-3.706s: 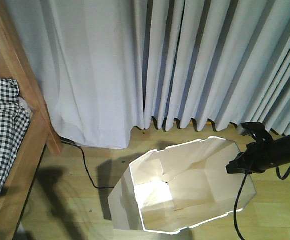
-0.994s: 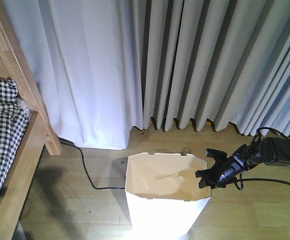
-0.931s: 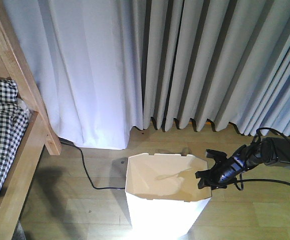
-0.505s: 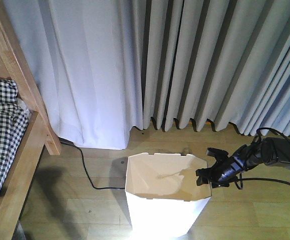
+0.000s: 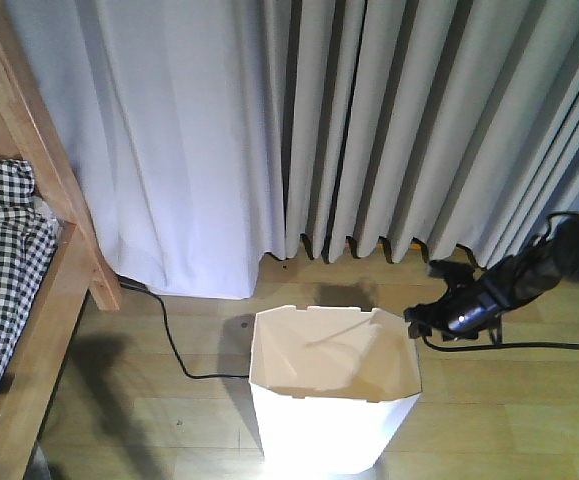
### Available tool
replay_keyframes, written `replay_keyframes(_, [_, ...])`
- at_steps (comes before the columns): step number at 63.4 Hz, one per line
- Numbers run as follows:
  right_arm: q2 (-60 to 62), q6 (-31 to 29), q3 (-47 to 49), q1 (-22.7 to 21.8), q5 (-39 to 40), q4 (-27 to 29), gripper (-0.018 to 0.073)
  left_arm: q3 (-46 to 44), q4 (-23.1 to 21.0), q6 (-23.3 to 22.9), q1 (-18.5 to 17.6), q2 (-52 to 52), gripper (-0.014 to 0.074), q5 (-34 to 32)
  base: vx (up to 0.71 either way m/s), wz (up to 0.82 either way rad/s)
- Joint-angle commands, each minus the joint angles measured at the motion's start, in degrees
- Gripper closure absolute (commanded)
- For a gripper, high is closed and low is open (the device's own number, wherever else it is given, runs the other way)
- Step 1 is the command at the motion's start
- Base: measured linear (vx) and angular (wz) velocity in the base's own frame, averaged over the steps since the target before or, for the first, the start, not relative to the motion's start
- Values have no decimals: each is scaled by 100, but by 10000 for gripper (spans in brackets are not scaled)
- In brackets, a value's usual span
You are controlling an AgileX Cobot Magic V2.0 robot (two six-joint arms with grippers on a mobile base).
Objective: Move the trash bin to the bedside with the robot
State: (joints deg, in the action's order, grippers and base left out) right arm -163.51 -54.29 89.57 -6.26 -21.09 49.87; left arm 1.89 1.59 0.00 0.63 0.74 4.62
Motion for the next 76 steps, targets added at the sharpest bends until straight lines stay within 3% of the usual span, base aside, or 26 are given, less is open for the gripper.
replay_keyframes(1, [1097,-151,-600,6,296,64,69,67,-54,-79,-35,82,603,-429,0,0])
replay_keyframes(30, [4288,-250,-3556,6,1727,-24,69,67,-54,-79,-35,82,603,-429,0,0])
replay_keyframes(40, [5432,-502,-4281,6,1738,-24,69,67,-54,-79,-35,82,603,-429,0,0])
replay_keyframes(66, [9453,-350,-5329,6,1658,65,69,67,-54,-79,-35,82,603,-429,0,0])
replay_keyframes(76, [11035,-298,-5844,6,1736,490,69,67,-54,-79,-35,82,603,-429,0,0])
